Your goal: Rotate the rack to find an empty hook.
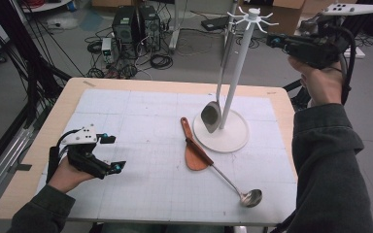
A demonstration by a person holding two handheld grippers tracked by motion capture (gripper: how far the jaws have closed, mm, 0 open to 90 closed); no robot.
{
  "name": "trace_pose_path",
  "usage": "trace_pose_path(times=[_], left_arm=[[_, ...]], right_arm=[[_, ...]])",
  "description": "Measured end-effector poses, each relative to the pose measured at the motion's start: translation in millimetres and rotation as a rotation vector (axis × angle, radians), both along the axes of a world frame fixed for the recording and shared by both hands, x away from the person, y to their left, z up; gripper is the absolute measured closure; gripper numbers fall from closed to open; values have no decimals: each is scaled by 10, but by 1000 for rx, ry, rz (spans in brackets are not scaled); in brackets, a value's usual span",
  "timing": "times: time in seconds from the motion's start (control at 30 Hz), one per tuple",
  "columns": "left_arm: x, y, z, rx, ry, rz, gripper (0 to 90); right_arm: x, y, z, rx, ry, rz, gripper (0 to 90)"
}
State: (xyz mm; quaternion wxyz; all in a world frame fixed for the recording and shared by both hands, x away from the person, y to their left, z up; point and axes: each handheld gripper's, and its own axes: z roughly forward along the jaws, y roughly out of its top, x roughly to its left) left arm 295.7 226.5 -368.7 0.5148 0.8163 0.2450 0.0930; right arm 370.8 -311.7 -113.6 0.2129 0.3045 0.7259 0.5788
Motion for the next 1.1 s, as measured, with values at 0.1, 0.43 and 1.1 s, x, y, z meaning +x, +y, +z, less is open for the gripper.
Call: trace_pose_path(times=[0.1,0.43,1.1], left_arm=[[2,-2,-2,2,-2,-1,18],[0,-1,0,-1,-1,-1,18],[-3,3,5,-3,-6,-5,18]], right_arm=[[11,-34,1,4,-6,-9,900],[78,87,43,1,-14,8,900],[66,403,66,-37,-36,10,900]])
